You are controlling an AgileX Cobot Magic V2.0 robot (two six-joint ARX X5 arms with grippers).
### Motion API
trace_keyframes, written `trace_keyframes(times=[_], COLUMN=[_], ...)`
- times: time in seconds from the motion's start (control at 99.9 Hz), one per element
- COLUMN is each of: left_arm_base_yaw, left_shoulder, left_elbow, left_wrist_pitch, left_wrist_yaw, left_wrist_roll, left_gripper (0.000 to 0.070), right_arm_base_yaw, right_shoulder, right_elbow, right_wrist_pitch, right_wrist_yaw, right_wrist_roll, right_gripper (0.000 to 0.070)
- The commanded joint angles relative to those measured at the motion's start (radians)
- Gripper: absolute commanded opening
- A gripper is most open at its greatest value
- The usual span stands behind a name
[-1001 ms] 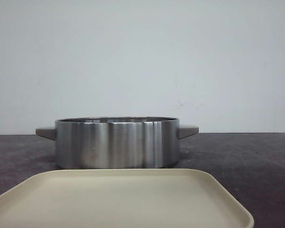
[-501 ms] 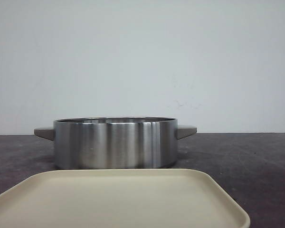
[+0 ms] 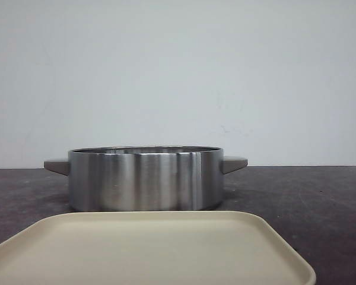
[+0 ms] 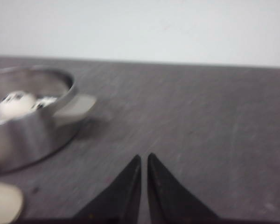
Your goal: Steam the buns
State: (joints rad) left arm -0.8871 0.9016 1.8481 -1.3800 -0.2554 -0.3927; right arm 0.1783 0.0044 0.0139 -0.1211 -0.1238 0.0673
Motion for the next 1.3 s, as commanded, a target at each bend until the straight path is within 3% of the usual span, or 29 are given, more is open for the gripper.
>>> trace_keyframes(times=[0.0, 1.112, 1.292], left_arm_base_yaw=[-0.01, -0.01, 0.032], left_shoulder=[0.005, 0.005, 0.006], left_elbow=[0.017, 0.017, 0.001], left_wrist_pitch=[0.011, 0.011, 0.068], left_wrist_yaw=[0.001, 0.001, -0.013], left_wrist_roll=[-0.005, -0.004, 0.124], left_gripper=[0.0, 0.0, 0.0], right_arm_base_yaw=[0.0, 0.0, 0.0], right_shoulder=[-0.001, -0.001, -0.001], right_elbow=[-0.002, -0.002, -0.002], right_wrist_pitch=[-0.026, -0.037, -0.037], right_wrist_yaw=[-0.026, -0.032, -0.032], right_wrist_roll=[0.004, -0.024, -0.024], right_gripper=[0.0016, 0.0016, 0.0016])
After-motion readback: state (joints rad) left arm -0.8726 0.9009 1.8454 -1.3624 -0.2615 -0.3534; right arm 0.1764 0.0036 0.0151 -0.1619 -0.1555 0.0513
